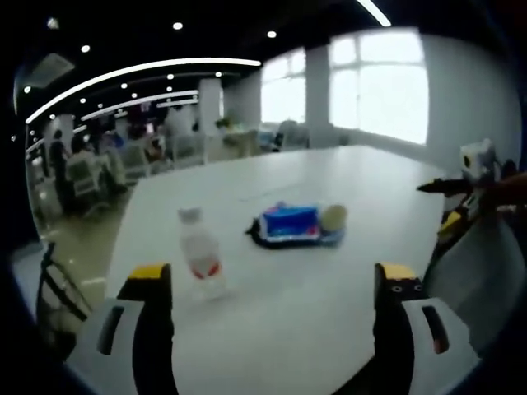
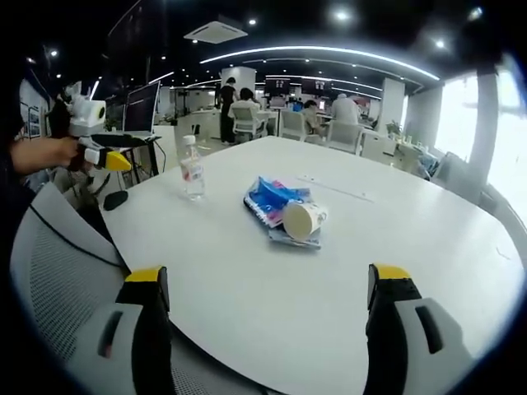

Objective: Arrange the tabletop items into an orderly group along one side of the table until the central work area is clear of visible clutter.

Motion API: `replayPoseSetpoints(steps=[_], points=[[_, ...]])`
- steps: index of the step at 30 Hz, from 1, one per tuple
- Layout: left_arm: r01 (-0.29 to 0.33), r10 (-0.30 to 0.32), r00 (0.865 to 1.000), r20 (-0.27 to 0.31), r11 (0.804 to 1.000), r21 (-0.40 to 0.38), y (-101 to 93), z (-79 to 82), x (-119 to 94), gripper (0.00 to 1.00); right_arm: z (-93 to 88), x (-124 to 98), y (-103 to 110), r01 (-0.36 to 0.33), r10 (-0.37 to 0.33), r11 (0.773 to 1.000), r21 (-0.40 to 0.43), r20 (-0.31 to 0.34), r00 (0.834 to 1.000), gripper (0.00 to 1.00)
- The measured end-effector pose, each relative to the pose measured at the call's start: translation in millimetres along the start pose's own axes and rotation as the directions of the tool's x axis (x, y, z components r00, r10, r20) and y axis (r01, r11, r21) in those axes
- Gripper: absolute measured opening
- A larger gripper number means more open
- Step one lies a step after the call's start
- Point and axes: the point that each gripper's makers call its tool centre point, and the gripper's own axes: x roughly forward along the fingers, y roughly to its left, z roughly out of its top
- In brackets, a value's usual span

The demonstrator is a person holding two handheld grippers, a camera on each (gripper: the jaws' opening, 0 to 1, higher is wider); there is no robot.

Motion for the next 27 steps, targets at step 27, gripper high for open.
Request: replayPoseSetpoints(steps=[27], points=[[0.03,-0.033,0.999,0.032,0.997,0.073,-53.7,-1.7,-13.0,1.0,0.8,0.1,3.4,-0.009,0.009,1.0,-0.03,0.001,1.0,1.0]])
